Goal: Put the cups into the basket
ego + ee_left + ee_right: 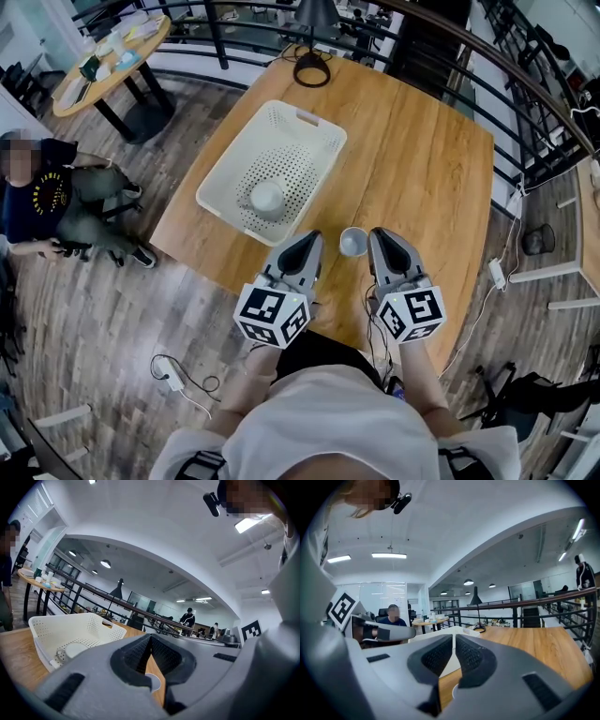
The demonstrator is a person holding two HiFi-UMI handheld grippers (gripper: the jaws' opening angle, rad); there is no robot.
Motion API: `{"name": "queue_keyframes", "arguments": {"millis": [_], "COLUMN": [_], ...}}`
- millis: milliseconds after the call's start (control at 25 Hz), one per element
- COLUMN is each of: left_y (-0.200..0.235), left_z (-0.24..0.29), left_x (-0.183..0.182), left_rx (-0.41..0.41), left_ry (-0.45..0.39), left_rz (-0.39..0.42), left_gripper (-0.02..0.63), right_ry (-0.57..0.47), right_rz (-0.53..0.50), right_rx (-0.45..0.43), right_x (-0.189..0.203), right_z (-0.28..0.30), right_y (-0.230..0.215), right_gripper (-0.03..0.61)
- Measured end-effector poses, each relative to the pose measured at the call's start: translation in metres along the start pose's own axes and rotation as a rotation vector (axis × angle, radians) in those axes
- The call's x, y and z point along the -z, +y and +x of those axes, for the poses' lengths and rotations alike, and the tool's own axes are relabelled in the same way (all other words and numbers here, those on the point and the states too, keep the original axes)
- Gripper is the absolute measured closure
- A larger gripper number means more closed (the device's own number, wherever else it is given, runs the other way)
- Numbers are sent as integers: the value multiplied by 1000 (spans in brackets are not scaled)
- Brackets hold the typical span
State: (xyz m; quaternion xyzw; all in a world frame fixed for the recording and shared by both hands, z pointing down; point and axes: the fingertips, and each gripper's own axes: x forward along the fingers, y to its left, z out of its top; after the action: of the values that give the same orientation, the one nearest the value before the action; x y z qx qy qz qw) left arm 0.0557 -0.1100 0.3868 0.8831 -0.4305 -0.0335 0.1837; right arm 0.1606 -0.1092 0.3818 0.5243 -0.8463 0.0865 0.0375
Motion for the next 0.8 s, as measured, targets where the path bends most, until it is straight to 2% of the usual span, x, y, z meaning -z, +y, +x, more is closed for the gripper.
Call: {"name": "queue_keyframes", "arguments": {"millis": [120, 200, 240, 520, 680, 800], "left_y": [2, 4, 4, 13, 19, 24], "left_z": [-2, -4, -5, -9, -15, -18], "left_x": [1, 2, 2, 5, 10, 12], "left_rx": [-2, -4, -6, -32, -53, -68], "left_ry": [-1, -1, -2, -5, 0, -2], "left_rz": [-5, -10, -13, -32, -50, -62], "left_gripper": [606, 606, 606, 606, 606, 606], "right_ry": [80, 152, 186, 328, 424, 498], "right_rz": [-31, -62, -71, -106, -211, -249], "right_rx": [-49, -96, -119, -223, -279, -317], "right_x": [9, 18, 22, 41, 57, 70], "right_z": [6, 10, 12, 21, 24, 25], "right_y": [4, 9, 12, 20, 23, 21], "right_gripper": [553, 443, 416, 265, 171, 149]}}
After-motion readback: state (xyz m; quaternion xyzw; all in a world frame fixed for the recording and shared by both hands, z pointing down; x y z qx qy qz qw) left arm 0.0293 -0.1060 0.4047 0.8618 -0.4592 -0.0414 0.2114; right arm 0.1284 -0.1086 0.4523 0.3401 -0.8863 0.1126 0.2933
